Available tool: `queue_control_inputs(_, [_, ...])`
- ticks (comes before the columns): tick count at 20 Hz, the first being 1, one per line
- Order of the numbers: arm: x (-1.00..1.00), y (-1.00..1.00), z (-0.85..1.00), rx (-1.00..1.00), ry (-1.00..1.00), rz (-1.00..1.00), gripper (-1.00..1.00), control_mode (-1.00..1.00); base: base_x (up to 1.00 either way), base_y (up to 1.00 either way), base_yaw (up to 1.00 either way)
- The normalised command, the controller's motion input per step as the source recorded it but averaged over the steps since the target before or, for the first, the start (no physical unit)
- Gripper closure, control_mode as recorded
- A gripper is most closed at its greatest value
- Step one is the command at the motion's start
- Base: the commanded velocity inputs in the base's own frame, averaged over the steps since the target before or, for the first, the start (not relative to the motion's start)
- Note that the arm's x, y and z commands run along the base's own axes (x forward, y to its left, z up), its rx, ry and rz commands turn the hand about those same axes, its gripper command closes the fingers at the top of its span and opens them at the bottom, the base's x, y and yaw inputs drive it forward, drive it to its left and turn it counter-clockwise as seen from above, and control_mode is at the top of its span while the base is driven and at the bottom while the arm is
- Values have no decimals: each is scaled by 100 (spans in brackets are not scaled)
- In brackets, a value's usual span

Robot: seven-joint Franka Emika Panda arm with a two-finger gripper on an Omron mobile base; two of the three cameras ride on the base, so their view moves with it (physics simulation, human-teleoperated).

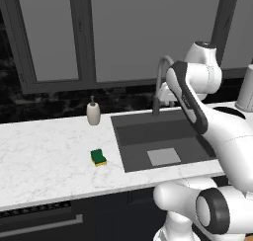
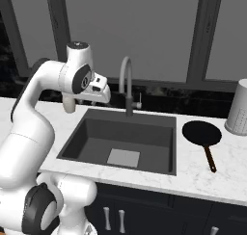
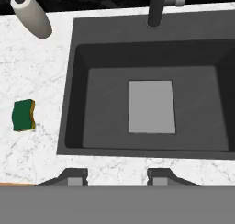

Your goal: Pick the pan and sponge and place them into the sink. Then turn on the water.

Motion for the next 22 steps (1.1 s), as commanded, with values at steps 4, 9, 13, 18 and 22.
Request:
queue_control_inputs(4, [-7,22,-10,0,0,0,-100,-100,0,0,0])
queue_control_inputs(9, [-9,96,-29,0,0,7,-100,-100,0,0,0])
queue_control_inputs(13, [-5,100,-37,0,6,13,-100,-100,0,0,0])
queue_control_inputs(18, [0,58,-23,-5,30,7,-100,-100,0,0,0])
queue_control_inputs(22, [0,33,-24,-8,13,7,-100,-100,0,0,0])
